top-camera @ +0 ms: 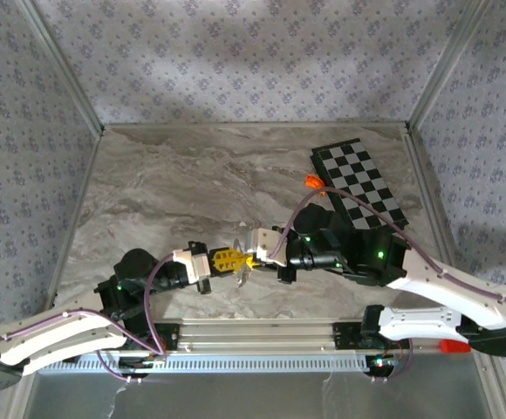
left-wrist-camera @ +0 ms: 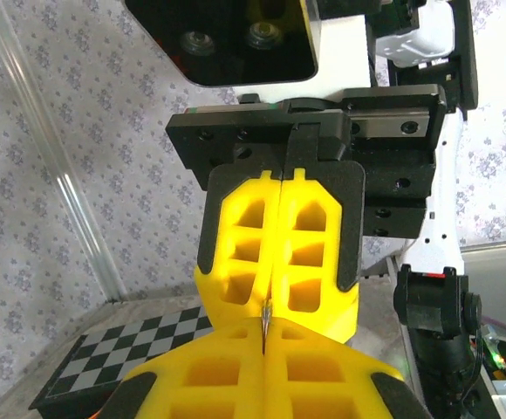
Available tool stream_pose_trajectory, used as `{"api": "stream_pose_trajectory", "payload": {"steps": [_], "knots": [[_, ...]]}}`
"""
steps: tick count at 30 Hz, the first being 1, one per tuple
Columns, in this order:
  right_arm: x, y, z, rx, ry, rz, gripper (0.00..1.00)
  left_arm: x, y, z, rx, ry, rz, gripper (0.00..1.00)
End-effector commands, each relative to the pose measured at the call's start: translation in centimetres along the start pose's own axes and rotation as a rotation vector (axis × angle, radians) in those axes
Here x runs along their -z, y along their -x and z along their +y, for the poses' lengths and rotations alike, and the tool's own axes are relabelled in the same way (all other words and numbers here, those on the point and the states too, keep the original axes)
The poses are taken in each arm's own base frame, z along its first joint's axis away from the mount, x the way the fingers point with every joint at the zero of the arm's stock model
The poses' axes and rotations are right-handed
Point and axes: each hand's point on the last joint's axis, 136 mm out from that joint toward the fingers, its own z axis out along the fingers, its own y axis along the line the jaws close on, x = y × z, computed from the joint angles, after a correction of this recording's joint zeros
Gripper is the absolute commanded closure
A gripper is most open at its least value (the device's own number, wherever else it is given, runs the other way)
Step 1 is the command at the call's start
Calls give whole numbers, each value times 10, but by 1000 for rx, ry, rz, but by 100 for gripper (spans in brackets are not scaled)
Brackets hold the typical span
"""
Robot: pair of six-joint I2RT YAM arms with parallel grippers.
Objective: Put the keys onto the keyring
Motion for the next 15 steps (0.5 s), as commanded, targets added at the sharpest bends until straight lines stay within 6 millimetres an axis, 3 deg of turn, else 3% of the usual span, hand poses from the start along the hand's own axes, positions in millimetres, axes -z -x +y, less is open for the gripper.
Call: {"api": "stream_pose_trajectory", "payload": {"steps": [1, 6, 11, 13, 15], "knots": [[6, 16, 1, 7, 5, -75, 100, 0, 26, 5, 1, 18, -90, 100], [2, 3, -3, 22, -21, 0, 100, 1, 0, 19, -62, 91, 97, 99], [-12, -19, -4, 60, -34, 163, 100, 4, -26, 29, -129, 119, 292, 87], [-19, -21, -2, 67, -18, 184, 100, 5, -31, 30, -139, 120, 333, 89], [-21, -20, -1, 72, -11, 187, 100, 5, -33, 30, -142, 116, 343, 97]]}}
